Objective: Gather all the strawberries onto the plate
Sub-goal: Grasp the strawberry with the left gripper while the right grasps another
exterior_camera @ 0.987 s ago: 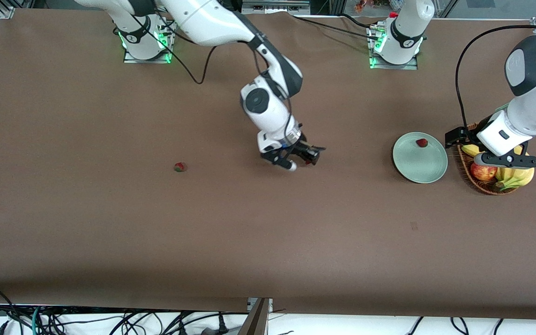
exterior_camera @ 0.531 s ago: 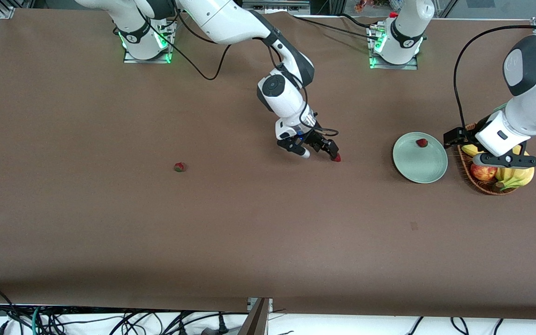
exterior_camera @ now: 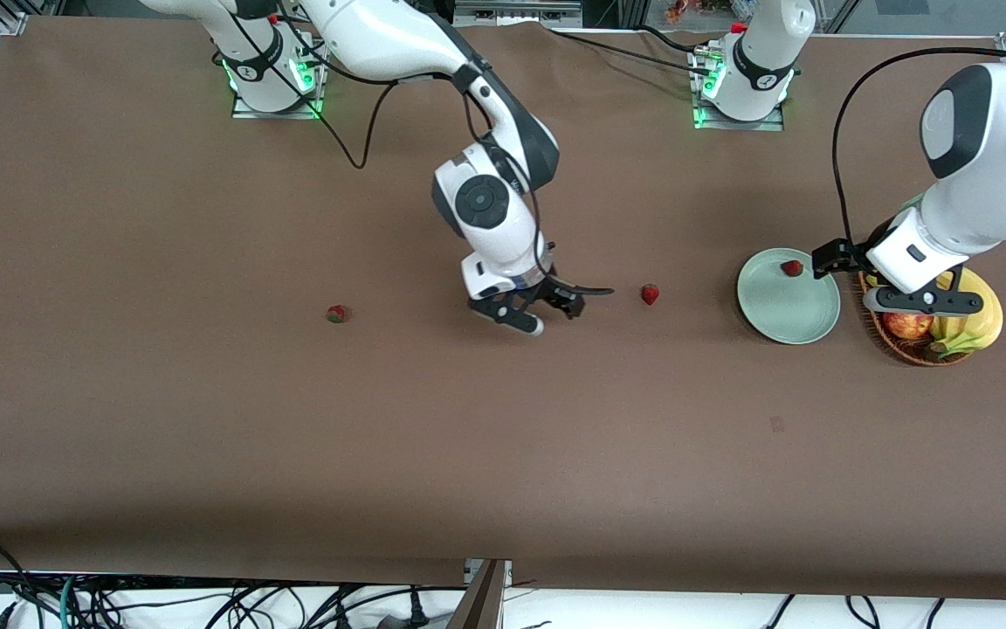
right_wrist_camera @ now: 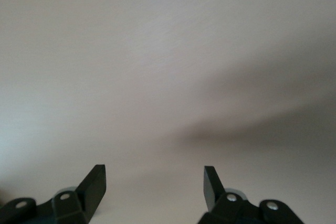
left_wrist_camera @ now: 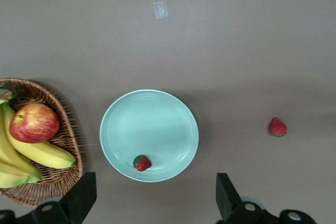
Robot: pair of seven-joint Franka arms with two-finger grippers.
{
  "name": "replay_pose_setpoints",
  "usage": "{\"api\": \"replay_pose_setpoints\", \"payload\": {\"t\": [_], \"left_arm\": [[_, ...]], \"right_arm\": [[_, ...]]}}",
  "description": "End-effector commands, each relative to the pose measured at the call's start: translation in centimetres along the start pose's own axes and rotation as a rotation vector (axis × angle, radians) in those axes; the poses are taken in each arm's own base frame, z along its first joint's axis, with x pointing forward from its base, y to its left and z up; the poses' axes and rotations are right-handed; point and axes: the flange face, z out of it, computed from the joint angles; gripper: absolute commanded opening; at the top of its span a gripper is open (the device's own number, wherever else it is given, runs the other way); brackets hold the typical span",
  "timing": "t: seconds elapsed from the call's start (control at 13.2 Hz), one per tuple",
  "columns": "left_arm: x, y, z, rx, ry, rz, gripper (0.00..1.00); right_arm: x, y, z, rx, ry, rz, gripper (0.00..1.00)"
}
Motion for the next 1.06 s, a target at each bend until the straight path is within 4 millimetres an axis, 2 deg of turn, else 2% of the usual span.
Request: {"api": "replay_pose_setpoints", "payload": {"t": [0.0,0.15,0.3,0.46,0.61,0.76,0.99], "left_arm": [[0.0,1.9,0.4,0.007,-0.016,-0.015,1.00],[-0.2,4.7,1.5,0.011,-0.023,-0.021,1.00],[-0.4,6.7,2.1,0.012,-0.021,-0.038,1.00],[-0.4,10.3,3.8,0.012,-0.019,-0.062,1.00],[-0.8,14.3,6.9,-0.004,0.019,-0.111,1.00],[-1.2,17.3,10.9,-0.026,0.030,-0.147,1.00],[-2.5,20.5,17.4,-0.066,0.053,-0.161,1.00]], "right_arm": [[3.9,6.0,-3.3,-0.157,-0.067,-0.131,0.84],[7.7,11.3,-5.0,-0.218,-0.106,-0.230,0.84],[10.9,17.1,-5.2,-0.257,-0.134,-0.319,0.84],[13.8,22.6,-5.1,-0.270,-0.130,-0.409,0.84],[14.4,26.1,-3.7,-0.276,-0.107,-0.448,0.84],[14.6,29.1,-2.0,-0.282,-0.065,-0.463,0.84],[14.4,31.0,-0.8,-0.271,-0.055,-0.430,0.83]]}}
